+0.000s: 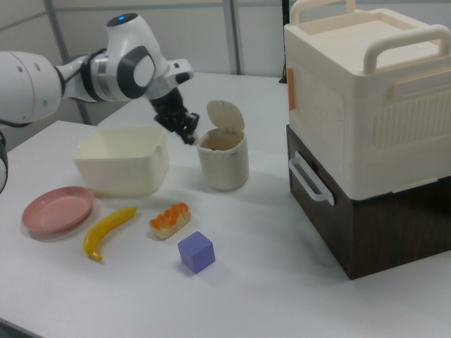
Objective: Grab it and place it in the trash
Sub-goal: 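Lift the paper ball and carry it over the white trash bin, then open the gripper to drop the paper ball into the bin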
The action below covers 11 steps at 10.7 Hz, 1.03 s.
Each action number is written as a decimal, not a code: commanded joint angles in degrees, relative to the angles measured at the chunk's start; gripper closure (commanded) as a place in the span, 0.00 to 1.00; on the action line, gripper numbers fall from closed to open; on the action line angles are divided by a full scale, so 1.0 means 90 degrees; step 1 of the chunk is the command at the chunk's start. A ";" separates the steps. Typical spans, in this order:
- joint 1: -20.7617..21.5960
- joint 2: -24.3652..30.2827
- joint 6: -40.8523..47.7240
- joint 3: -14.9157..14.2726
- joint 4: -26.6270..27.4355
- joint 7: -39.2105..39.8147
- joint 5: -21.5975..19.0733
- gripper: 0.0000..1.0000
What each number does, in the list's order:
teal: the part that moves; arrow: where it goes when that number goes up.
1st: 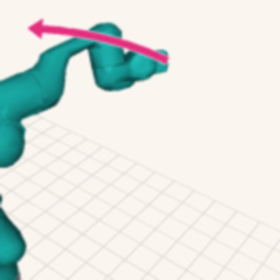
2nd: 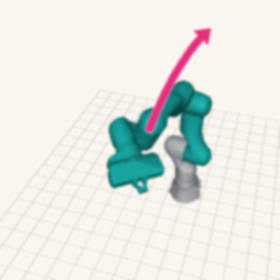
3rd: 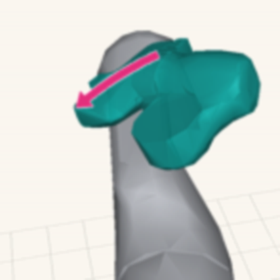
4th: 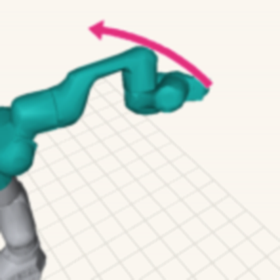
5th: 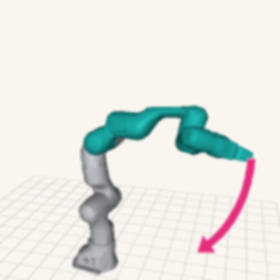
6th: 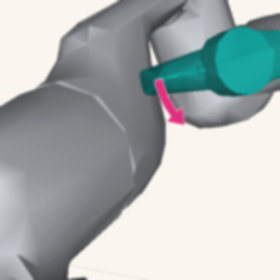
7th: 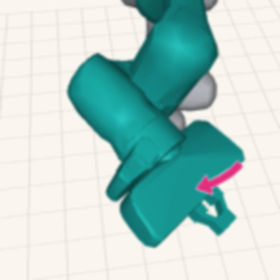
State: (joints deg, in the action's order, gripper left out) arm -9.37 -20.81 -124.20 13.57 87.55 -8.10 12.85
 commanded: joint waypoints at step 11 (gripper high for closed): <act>0.0202 -0.1028 -0.3094 -0.0688 -0.0098 -0.0447 0.0008 1.00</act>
State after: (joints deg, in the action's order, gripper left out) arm -8.82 -30.16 -151.10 8.04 87.46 -9.82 12.85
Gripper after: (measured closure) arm 0.890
